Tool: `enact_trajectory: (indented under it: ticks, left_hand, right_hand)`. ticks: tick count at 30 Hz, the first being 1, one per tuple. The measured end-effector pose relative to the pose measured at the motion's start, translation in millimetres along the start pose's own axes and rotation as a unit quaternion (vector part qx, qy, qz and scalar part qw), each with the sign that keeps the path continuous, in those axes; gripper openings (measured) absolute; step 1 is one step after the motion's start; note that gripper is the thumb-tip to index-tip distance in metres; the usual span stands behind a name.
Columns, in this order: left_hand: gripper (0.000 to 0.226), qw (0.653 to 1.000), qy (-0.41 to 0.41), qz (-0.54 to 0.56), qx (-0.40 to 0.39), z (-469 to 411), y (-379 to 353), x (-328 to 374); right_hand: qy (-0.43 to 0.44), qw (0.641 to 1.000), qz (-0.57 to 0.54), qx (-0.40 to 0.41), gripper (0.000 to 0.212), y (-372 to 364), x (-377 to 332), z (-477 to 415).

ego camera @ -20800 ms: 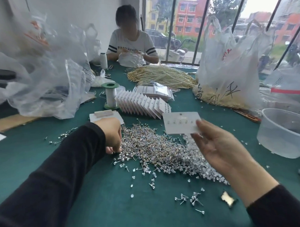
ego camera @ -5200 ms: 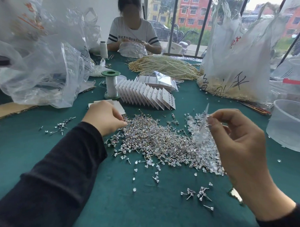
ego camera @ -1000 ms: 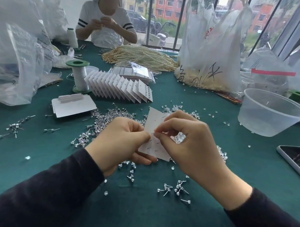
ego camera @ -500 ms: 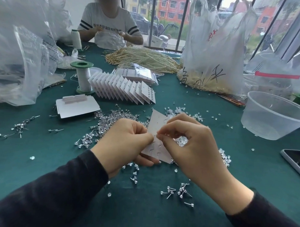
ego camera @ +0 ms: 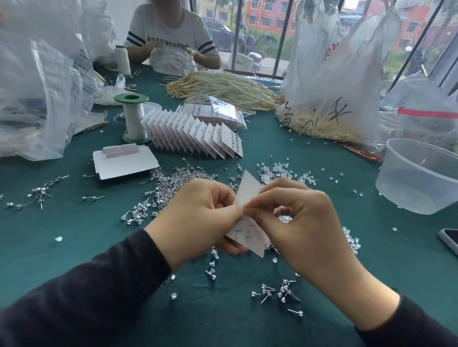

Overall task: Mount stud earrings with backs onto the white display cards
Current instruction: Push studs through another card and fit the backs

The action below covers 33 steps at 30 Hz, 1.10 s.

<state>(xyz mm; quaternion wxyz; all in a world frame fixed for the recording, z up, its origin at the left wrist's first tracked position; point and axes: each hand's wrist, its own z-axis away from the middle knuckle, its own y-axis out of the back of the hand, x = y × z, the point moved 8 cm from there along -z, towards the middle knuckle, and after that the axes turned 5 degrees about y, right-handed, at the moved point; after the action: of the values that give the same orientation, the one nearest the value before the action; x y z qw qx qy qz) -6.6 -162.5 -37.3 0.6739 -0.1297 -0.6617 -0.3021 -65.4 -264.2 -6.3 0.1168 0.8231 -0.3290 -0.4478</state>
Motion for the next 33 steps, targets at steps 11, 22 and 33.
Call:
enact_trajectory:
  ticks: [11, 22, 33]
  left_hand:
    - [0.018, 0.999, 0.036, 0.034, -0.019, -1.3, -1.5, -5.0]
    - [0.024, 1.0, 0.02, 0.007, 0.0, -2.7, -0.1, -5.7]
    - [0.027, 1.0, 0.006, -0.009, 0.014, -0.9, 3.1, -3.3]
  right_hand:
    - [0.023, 0.999, 0.047, -0.001, 0.009, 2.5, -7.8, 1.9]
    - [0.0, 1.0, 0.016, -0.008, 0.014, -0.1, -4.5, 2.6]
    - [0.005, 0.999, 0.023, -0.023, 0.014, -5.4, -8.6, 4.6]
